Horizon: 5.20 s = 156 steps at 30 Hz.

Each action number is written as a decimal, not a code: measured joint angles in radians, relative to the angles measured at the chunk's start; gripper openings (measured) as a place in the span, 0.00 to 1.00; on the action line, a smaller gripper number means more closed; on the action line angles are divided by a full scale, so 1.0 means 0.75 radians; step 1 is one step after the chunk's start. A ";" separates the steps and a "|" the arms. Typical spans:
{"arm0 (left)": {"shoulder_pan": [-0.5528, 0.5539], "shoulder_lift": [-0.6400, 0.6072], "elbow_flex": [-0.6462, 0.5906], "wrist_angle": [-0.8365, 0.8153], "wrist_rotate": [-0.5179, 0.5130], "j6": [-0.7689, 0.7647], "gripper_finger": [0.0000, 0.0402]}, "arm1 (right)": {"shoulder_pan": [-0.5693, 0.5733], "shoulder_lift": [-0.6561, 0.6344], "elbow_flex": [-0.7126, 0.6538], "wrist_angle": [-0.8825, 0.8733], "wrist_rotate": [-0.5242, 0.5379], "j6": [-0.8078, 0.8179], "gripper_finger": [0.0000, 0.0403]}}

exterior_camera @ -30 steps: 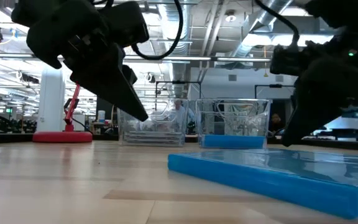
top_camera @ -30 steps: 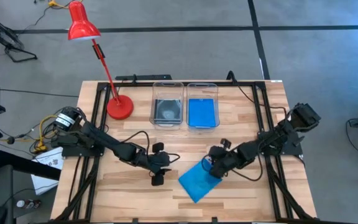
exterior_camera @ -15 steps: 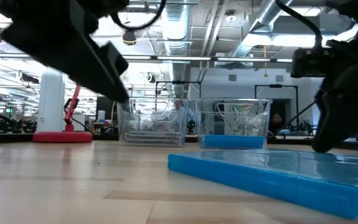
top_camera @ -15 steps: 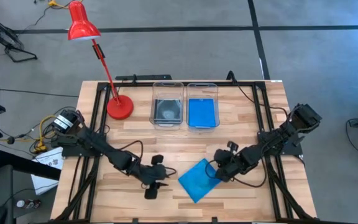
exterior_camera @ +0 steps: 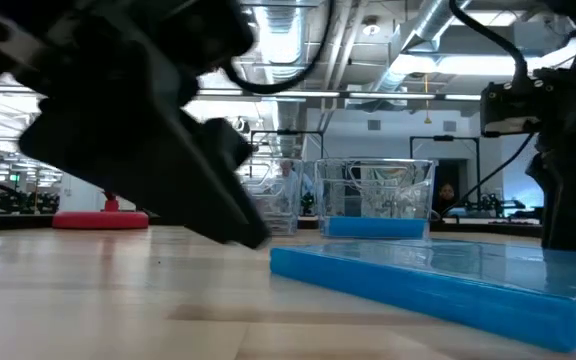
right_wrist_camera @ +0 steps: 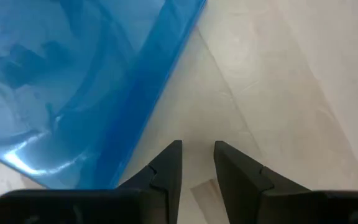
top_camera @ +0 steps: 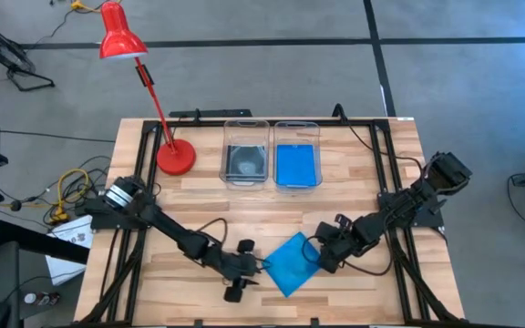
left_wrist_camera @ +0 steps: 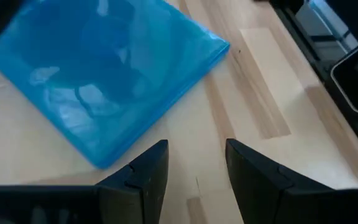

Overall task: Pick & place jewel cases by type
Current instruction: Put the blue cd case into the right transparent bin

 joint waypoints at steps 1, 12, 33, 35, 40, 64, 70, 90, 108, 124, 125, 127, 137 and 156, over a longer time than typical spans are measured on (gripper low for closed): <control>0.003 0.017 0.024 -0.021 0.011 0.007 0.38 | 0.007 0.000 0.000 0.012 0.000 0.000 0.22; 0.029 0.178 0.251 -0.212 0.048 0.031 0.38 | 0.005 -0.001 -0.016 0.204 0.006 0.009 0.22; -0.006 0.169 0.252 -0.434 -0.135 -0.018 0.38 | -0.166 -0.010 -0.080 0.326 -0.230 0.147 0.22; -0.006 0.168 0.253 -0.458 -0.144 -0.021 0.38 | -0.168 -0.020 -0.080 0.301 -0.228 0.149 0.22; -0.006 0.167 0.253 -0.471 -0.160 -0.030 0.38 | -0.170 -0.075 -0.080 0.154 -0.156 0.203 0.22; -0.005 0.166 0.253 -0.486 -0.189 -0.067 0.38 | -0.173 -0.080 -0.505 1.172 -0.139 0.308 0.59; -0.004 0.166 0.253 -0.487 -0.193 -0.081 0.38 | -0.179 0.050 -0.439 1.240 -0.201 0.297 0.59; 0.006 0.163 0.254 -0.539 -0.260 -0.194 0.38 | -0.223 -0.009 -0.422 1.066 -0.411 0.306 0.50; 0.027 0.164 0.253 -0.567 -0.357 -0.414 0.38 | -0.223 0.034 -0.425 1.197 -0.395 0.283 0.50; 0.027 0.163 0.254 -0.592 -0.333 -0.384 0.38 | -0.218 -0.205 -0.431 1.228 -0.353 -0.022 0.33; 0.027 0.162 0.254 -0.592 -0.333 -0.384 0.38 | -0.215 -0.224 -0.431 1.226 -0.345 -0.036 0.32; 0.027 0.162 0.254 -0.592 -0.333 -0.383 0.38 | -0.209 -0.263 -0.431 1.223 -0.338 -0.064 0.28; 0.025 0.162 0.254 -0.594 -0.340 -0.363 0.38 | -0.180 -0.407 -0.429 1.066 -0.244 -0.109 0.12; 0.023 0.161 0.257 -0.628 -0.375 -0.302 0.38 | -0.174 -0.678 -0.429 0.817 -0.124 -0.200 0.12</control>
